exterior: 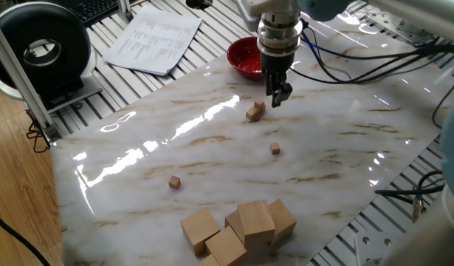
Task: Stack the blocks into a pyramid shape
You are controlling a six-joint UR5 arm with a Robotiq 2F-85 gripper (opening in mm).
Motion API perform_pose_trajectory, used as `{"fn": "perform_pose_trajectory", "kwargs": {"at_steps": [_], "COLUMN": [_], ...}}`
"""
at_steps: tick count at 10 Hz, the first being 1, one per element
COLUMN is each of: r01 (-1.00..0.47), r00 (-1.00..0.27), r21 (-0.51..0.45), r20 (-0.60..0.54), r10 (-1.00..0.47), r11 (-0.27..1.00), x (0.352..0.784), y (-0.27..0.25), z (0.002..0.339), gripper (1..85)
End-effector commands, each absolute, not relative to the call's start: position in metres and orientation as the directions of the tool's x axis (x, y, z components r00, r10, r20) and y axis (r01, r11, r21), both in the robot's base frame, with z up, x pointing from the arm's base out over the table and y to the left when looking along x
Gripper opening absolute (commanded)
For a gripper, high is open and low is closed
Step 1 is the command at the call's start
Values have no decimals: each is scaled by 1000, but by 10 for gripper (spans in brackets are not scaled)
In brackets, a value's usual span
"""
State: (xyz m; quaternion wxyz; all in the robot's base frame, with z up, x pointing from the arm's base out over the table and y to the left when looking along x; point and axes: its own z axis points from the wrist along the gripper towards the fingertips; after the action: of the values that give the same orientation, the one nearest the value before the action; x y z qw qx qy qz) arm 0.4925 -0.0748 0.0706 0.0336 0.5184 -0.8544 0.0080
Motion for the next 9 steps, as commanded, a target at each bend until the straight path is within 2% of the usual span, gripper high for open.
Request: {"fn": "perform_pose_trajectory", "kwargs": {"at_steps": [1, 4, 7, 9], "r01": [-852, -849, -900, -902], "r00": [-522, -528, -435, -431], "r21": [16, 2, -50, -44], "r20": [44, 14, 62, 14], "r10": [-852, -849, -898, -902], "r11": [523, 528, 433, 430], "x": [489, 493, 497, 505], "y": [-52, -22, -35, -31], "z": [70, 58, 53, 58], "gripper": [427, 420, 403, 413]}}
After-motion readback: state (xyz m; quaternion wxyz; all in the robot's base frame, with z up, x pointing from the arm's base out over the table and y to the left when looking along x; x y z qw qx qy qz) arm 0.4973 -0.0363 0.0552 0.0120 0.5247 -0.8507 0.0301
